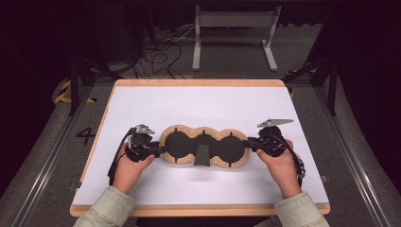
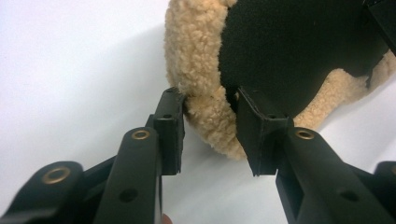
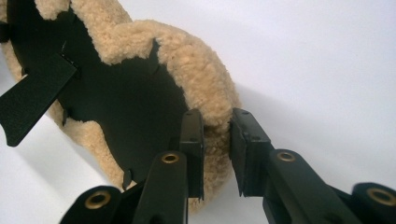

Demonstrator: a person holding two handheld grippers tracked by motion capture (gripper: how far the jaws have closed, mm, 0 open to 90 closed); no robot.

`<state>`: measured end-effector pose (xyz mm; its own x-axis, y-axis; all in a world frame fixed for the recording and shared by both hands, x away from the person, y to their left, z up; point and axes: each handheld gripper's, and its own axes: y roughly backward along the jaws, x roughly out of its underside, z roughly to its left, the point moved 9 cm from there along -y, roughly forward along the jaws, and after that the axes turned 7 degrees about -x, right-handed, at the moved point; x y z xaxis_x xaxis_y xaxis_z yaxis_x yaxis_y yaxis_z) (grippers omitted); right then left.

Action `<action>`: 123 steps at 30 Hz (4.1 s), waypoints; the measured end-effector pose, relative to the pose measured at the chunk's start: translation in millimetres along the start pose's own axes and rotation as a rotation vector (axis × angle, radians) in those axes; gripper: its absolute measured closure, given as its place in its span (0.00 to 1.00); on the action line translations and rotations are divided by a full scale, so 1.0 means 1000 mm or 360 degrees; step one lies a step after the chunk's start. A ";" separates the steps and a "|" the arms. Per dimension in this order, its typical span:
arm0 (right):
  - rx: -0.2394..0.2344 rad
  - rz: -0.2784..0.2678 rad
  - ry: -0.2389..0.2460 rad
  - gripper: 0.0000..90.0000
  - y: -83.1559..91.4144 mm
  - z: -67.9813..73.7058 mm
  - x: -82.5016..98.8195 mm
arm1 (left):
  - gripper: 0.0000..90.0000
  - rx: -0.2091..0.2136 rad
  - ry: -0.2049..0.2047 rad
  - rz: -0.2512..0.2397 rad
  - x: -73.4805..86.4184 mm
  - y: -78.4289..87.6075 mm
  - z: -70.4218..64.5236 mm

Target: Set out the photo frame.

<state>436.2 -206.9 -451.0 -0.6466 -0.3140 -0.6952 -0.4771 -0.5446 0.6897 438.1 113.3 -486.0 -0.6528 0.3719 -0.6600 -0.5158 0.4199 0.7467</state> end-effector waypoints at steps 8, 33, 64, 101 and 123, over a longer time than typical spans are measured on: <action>0.0014 0.0006 0.0110 0.84 0.008 0.009 0.003 | 0.72 -0.0055 -0.0101 -0.0025 0.006 0.005 -0.003; -0.0331 0.0200 0.0260 0.78 0.049 0.049 0.039 | 0.67 0.0098 -0.0223 0.0022 0.038 0.029 -0.019; -0.0212 0.0056 0.0272 0.89 0.057 0.025 0.035 | 0.95 0.0198 -0.0443 0.0033 0.050 0.045 -0.045; -0.0097 0.0121 0.0355 1.00 0.032 0.020 0.046 | 1.00 0.0151 -0.0516 0.0036 0.050 0.012 -0.041; -0.0183 0.0252 0.0408 1.00 0.028 0.036 0.056 | 1.00 0.0138 -0.0416 0.0071 0.027 -0.015 -0.036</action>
<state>365.3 -211.5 -463.5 -0.5297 -0.5795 -0.6194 -0.3025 -0.5531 0.7762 408.4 86.9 -512.0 -0.5028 0.5876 -0.6339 -0.4329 0.4636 0.7731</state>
